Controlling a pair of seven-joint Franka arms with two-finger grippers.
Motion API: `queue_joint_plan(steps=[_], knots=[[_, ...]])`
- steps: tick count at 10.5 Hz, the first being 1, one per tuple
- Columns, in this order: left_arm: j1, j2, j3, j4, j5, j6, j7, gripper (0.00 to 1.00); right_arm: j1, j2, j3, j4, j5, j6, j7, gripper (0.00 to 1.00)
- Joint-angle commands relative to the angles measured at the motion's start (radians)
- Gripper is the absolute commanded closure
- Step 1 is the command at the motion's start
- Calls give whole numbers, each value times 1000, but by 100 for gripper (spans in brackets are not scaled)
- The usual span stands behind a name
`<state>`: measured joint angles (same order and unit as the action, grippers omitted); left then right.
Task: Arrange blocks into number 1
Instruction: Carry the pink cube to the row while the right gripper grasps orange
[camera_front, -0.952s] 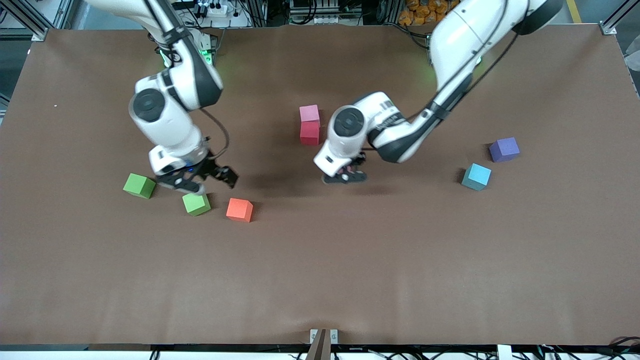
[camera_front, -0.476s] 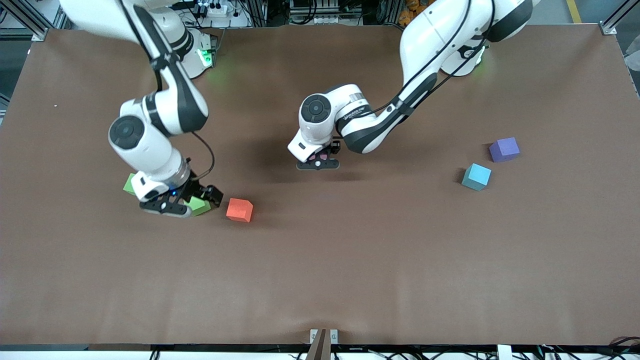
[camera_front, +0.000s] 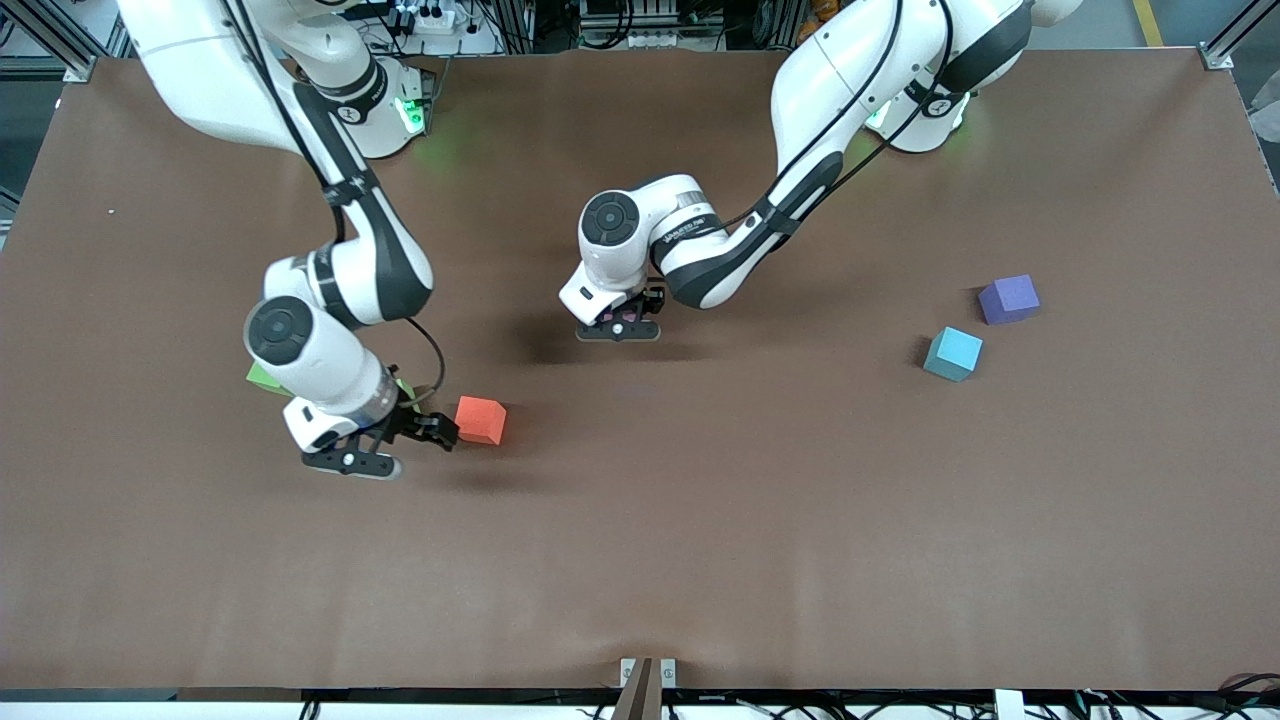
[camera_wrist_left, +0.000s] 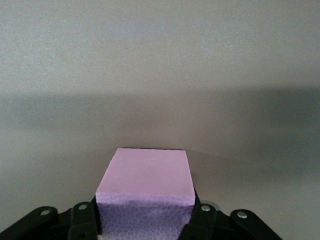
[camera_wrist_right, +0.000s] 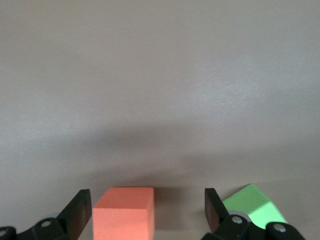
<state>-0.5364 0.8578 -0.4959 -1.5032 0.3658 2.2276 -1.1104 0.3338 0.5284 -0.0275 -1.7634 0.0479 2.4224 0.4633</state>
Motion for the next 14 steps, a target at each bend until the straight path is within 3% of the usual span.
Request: queue_joint_plan(steps=[1, 6, 7, 8, 13, 14], knots=[[-23, 21, 14, 24, -15, 4, 3, 100, 65, 39, -41, 41, 9, -13, 81, 0], [-56, 27, 17, 21, -11, 4, 1, 100, 125, 79, -64, 38, 9, -13, 113, 0], [-57, 27, 17, 20, -7, 4, 7, 92, 129, 87, -65, 38, 9, -8, 114, 0], [-54, 26, 22, 17, 4, 4, 20, 1, 133, 97, -66, 39, 9, -3, 114, 0], [-27, -40, 28, 23, 4, -9, 4, 0, 151, 128, -65, 36, 7, 9, 98, 4], [-20, -75, 28, 24, 1, -11, 1, 0, 154, 130, -65, 30, 7, 17, 97, 15]])
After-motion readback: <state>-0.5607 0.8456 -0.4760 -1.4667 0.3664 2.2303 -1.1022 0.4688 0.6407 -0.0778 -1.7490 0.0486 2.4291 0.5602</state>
